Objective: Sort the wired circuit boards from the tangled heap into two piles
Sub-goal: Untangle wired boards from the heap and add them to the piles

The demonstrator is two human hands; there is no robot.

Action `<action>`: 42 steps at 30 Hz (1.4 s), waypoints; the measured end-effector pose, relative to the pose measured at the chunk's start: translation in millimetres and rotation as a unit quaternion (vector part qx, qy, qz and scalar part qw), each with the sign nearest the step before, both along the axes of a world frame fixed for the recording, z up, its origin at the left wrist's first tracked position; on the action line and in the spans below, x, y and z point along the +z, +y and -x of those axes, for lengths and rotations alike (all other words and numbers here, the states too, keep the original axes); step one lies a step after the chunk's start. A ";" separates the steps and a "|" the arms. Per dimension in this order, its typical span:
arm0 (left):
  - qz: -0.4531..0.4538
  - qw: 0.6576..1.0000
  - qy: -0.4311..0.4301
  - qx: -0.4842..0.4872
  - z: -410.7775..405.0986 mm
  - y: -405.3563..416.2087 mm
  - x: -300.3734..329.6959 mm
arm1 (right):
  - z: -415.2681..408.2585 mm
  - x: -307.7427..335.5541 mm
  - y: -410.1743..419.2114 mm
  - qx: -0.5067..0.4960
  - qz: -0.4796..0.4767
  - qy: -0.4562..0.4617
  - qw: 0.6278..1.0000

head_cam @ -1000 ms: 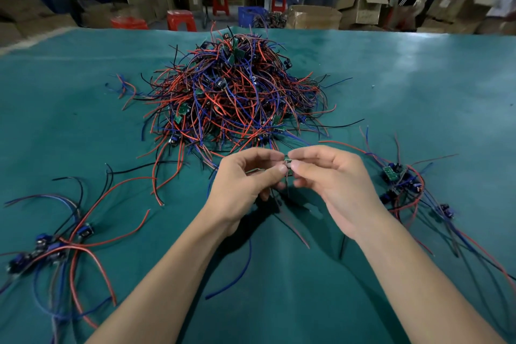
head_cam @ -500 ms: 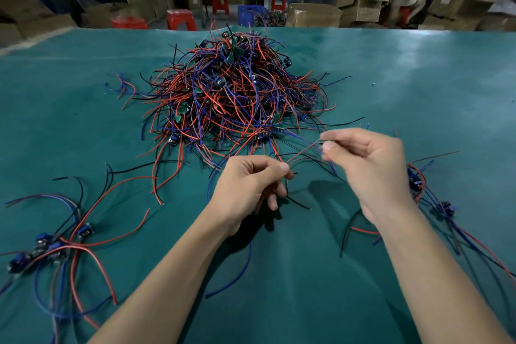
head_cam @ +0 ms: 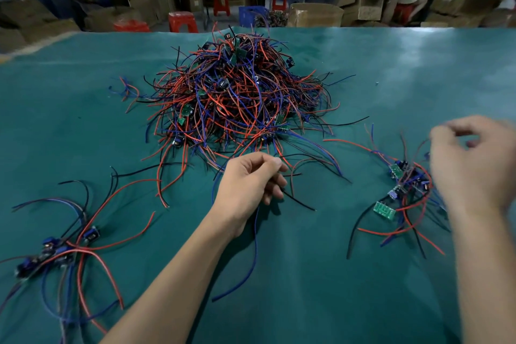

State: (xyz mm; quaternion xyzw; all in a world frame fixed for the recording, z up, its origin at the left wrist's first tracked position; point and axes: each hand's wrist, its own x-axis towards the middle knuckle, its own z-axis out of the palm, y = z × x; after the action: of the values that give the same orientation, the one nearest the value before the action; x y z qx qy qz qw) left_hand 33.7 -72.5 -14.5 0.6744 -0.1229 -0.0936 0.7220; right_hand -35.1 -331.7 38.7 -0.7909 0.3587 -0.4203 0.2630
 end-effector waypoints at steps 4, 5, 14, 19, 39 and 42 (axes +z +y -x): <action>-0.001 1.000 0.003 0.001 1.1 -0.7 0.9 | -4.9 1.0 50.0 0.157 0.036 0.030 0.987; 0.000 1.000 0.004 0.002 1.3 -0.8 1.1 | -11.0 -2.6 62.5 0.225 0.037 0.066 0.972; 0.021 1.000 0.016 0.015 0.2 -2.1 2.7 | -116.6 -16.1 110.4 0.385 0.110 0.263 0.878; 0.030 0.999 0.022 0.014 0.2 -2.6 4.4 | -129.0 -14.7 105.8 0.355 0.059 0.243 0.901; 0.055 0.994 0.005 -0.091 2.6 2.7 4.0 | -13.1 -27.0 118.2 0.398 -0.141 -0.090 0.902; 0.079 0.993 0.013 -0.088 1.3 5.7 2.7 | -15.8 -34.4 128.5 0.440 -0.078 -0.048 0.893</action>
State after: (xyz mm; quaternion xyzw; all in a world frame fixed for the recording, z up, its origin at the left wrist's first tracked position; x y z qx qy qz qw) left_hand 32.4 -66.8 -11.8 0.6007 -0.1792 -0.1555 0.7635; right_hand -19.3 -203.1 4.3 -0.8234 -0.0076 -0.2697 0.4993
